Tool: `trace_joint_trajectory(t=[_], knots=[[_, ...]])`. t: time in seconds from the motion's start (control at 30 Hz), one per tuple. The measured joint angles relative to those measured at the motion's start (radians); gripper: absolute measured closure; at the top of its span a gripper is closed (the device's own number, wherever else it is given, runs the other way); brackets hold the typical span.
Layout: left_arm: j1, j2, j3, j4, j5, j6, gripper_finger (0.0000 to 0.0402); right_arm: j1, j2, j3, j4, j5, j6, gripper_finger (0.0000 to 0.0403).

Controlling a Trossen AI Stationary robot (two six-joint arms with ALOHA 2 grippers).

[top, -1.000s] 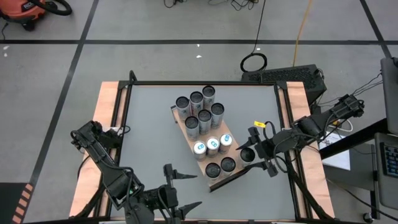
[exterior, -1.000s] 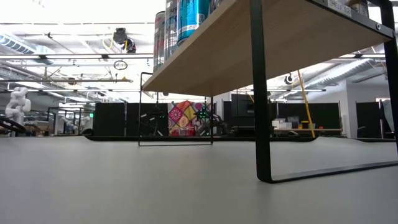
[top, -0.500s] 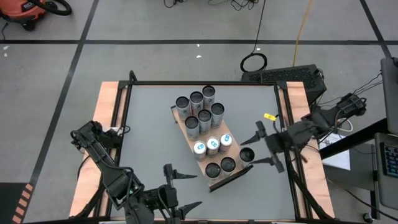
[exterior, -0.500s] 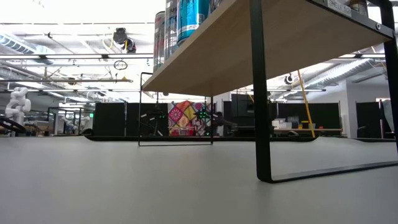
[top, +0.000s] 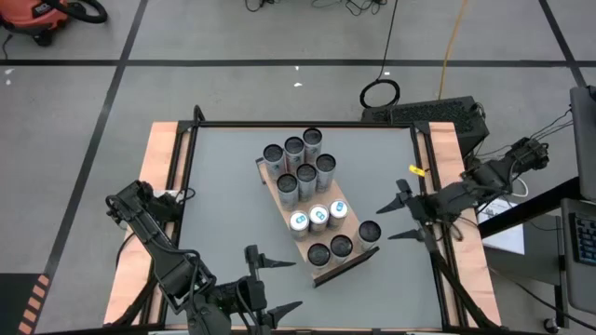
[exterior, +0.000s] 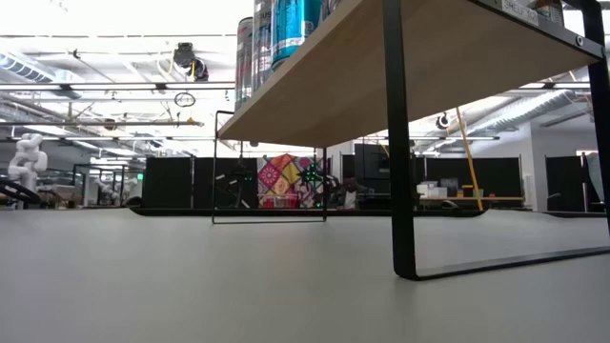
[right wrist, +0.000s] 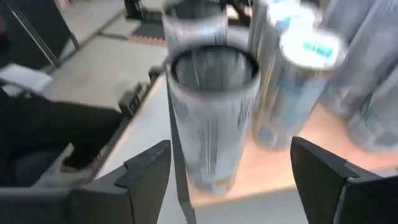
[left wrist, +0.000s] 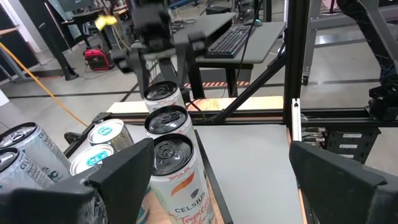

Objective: Place canned beverage on shelf
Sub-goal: Put the white-yellow soda can on the shelf aligned with the other white-yellow soda cans

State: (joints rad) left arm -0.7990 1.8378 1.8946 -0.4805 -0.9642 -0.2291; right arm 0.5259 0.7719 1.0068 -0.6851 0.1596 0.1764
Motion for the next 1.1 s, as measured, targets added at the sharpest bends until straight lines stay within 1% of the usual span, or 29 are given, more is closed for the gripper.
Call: trace_joint_trajectory(t=[0.13,0.23,0.4,0.57,0.73,0.9,1.1], knots=[[0.000,0.000,0.000,0.000,0.000,0.000,0.0033,0.000,0.001,-0.078,0.018,-0.003,0.032,0.0143],[0.002,0.000,0.000,-0.003,0.000,0.000,0.0033,0.000,0.001,-0.111,0.028,-0.004,0.057,0.0158],[0.009,0.000,0.000,-0.005,0.000,-0.001,0.0033,0.000,0.006,-0.132,0.044,-0.003,0.091,0.0201],[0.021,0.000,0.000,-0.009,0.006,0.000,0.0033,0.000,0.025,-0.138,0.071,-0.003,0.083,0.0248],[0.021,0.000,0.000,-0.009,0.013,-0.001,0.0033,0.000,0.043,-0.138,0.101,-0.005,0.064,0.0281],[0.021,0.000,0.000,-0.009,0.017,-0.001,0.0033,0.000,0.063,-0.138,0.124,-0.007,0.040,0.0298],[0.021,0.000,0.000,-0.009,0.018,0.000,0.0033,0.000,0.087,-0.138,0.140,-0.007,0.039,0.0302]])
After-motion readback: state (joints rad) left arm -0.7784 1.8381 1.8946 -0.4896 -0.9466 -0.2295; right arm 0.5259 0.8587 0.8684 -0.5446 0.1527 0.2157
